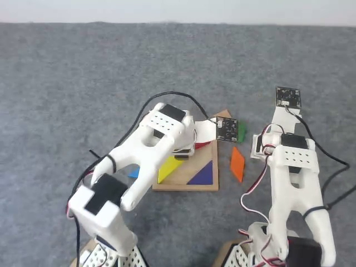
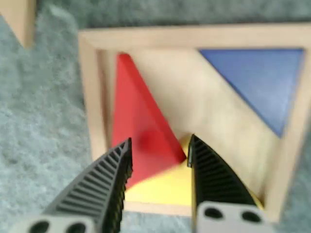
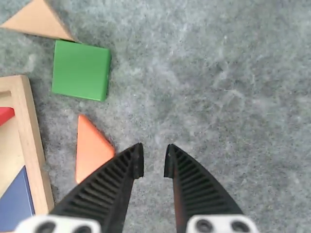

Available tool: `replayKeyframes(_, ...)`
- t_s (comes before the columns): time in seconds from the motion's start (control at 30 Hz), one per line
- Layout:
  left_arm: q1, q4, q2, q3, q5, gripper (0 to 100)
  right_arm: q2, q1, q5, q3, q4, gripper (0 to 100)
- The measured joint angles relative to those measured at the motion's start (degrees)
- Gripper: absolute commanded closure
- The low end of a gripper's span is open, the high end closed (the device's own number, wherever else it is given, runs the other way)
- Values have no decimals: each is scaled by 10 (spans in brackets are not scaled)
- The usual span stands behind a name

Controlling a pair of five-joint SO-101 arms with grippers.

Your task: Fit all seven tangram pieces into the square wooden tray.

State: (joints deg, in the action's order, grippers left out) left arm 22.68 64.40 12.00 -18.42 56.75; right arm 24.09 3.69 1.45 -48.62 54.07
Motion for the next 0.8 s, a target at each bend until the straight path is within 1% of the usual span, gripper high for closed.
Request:
replayKeyframes(0.1,0,12,-28,-3,-4,818,0,0,0,0,0,900)
replayKeyframes(0.27,19,18,-76,-21,-63,819,0,0,0,0,0,900)
replayKeyframes(0.43,17,18,-144,-33,-141,820,0,0,0,0,0,900)
replayKeyframes(0.5,2,18,-187,-45,-169,836,0,0,0,0,0,900)
replayKeyframes(0.53,-11,17,-211,-54,-178,859,0,0,0,0,0,900)
replayKeyframes(0.63,-50,-4,-283,-97,-188,975,0,-13,0,-1,0,900)
replayKeyframes(0.67,-64,-15,-302,-119,-190,995,0,-25,-2,-6,0,900)
replayKeyframes(0.8,-125,-70,-339,-224,-193,988,0,-57,-31,-27,0,899)
